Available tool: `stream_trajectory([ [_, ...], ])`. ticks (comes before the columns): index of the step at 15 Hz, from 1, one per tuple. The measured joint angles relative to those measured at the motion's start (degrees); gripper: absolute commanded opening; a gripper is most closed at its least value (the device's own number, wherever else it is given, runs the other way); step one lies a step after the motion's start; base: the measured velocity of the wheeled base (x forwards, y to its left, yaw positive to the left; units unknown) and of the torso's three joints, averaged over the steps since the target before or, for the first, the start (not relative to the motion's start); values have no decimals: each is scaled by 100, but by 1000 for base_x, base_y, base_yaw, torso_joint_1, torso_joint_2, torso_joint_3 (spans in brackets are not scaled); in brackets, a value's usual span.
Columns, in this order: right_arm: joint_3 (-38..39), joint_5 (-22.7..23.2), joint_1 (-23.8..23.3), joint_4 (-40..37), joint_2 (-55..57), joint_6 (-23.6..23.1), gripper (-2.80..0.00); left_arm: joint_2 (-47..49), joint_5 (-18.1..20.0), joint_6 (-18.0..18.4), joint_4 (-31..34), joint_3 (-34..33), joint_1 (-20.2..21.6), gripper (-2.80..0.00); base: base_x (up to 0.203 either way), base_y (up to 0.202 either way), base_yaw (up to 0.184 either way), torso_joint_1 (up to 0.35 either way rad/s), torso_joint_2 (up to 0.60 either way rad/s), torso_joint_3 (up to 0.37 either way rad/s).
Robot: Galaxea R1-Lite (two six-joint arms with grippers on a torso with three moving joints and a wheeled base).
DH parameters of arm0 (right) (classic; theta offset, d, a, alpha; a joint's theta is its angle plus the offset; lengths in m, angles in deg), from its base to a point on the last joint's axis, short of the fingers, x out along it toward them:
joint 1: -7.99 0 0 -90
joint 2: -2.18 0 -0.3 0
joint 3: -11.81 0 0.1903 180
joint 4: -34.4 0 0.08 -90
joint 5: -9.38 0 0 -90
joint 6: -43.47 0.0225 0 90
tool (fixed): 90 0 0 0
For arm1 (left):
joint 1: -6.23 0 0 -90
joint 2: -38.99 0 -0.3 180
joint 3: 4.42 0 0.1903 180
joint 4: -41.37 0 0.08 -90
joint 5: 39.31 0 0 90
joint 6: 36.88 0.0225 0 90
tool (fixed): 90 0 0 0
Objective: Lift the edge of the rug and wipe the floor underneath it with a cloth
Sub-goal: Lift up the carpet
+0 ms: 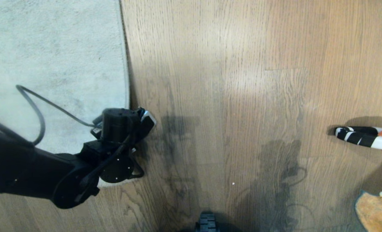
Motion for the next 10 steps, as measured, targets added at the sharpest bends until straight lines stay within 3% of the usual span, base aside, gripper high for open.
stream_trajectory([
  [10, 0, 0, 5, 1, 0, 0, -280, 121, -74, -149, 0, -356, -158, 0, 0, 0, 0, 0, 0, 0],
])
